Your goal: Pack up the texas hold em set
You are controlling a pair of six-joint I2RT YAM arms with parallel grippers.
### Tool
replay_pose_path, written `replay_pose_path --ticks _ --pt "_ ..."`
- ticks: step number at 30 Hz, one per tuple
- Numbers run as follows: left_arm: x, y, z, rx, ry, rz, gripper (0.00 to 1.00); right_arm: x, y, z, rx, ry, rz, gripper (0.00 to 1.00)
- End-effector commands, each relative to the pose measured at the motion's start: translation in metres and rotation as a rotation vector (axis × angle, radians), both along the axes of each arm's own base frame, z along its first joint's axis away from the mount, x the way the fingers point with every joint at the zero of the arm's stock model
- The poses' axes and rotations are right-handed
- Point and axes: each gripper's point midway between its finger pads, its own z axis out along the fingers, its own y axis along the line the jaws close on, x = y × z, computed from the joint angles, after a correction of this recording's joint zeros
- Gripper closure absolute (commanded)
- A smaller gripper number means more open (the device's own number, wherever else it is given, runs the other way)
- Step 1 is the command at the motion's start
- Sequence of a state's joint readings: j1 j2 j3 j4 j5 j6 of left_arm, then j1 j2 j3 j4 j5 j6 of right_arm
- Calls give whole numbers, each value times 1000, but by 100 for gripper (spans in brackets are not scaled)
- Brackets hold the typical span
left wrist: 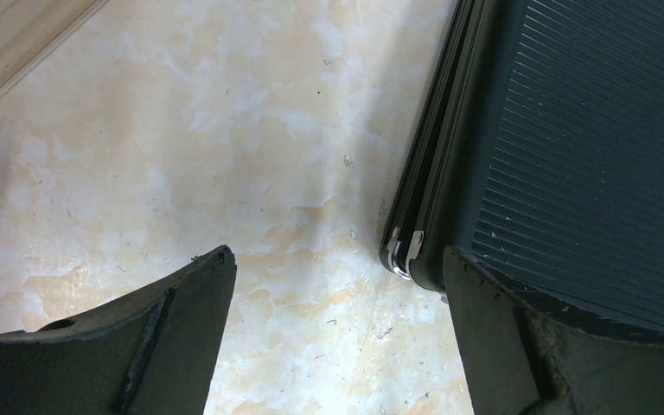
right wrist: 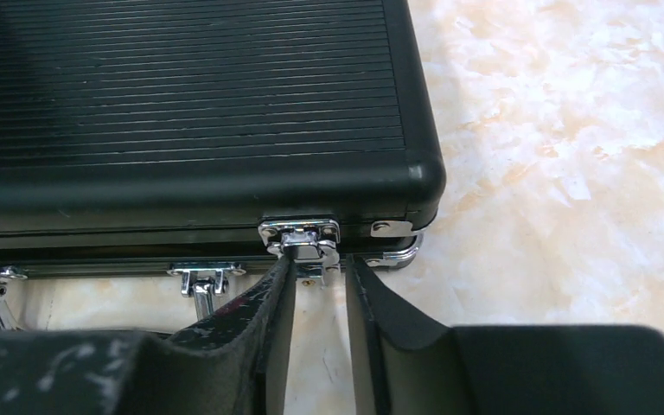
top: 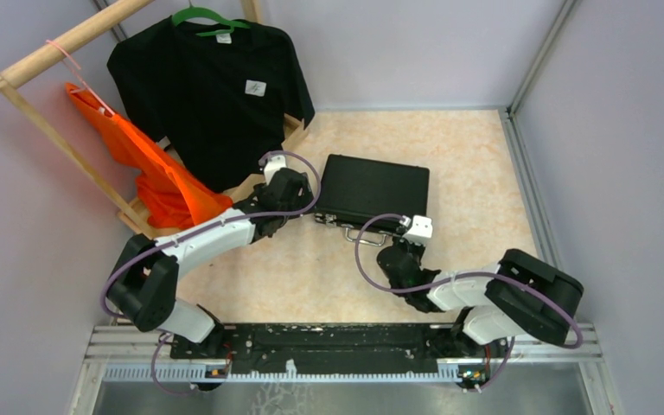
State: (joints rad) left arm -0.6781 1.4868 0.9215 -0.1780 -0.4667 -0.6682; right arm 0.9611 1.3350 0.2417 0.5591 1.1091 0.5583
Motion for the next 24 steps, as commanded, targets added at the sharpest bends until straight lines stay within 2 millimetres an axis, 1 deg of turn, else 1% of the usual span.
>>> replay_pose_path --ticks 1,4,6,11,13,16,21,24 --pt "2 -3 -2 -2 -7 -13 5 11 11 10 48 -36 -2 74" --pt "2 -3 -3 0 -7 -15 5 11 14 8 47 -28 8 75" --pt "2 -2 -3 2 -5 -15 5 11 15 8 48 -26 15 79" --pt "2 -3 -4 4 -3 -21 5 7 23 15 39 -27 37 85" --pt "2 -3 -4 5 -2 -22 5 6 25 18 33 -30 41 89" --pt "1 -3 -5 8 -2 -24 5 5 26 21 39 -33 53 100" --pt "1 -3 -6 10 2 -27 5 4 26 32 47 -42 60 100" --pt "0 -3 -6 12 4 -28 5 3 27 43 74 -50 73 100"
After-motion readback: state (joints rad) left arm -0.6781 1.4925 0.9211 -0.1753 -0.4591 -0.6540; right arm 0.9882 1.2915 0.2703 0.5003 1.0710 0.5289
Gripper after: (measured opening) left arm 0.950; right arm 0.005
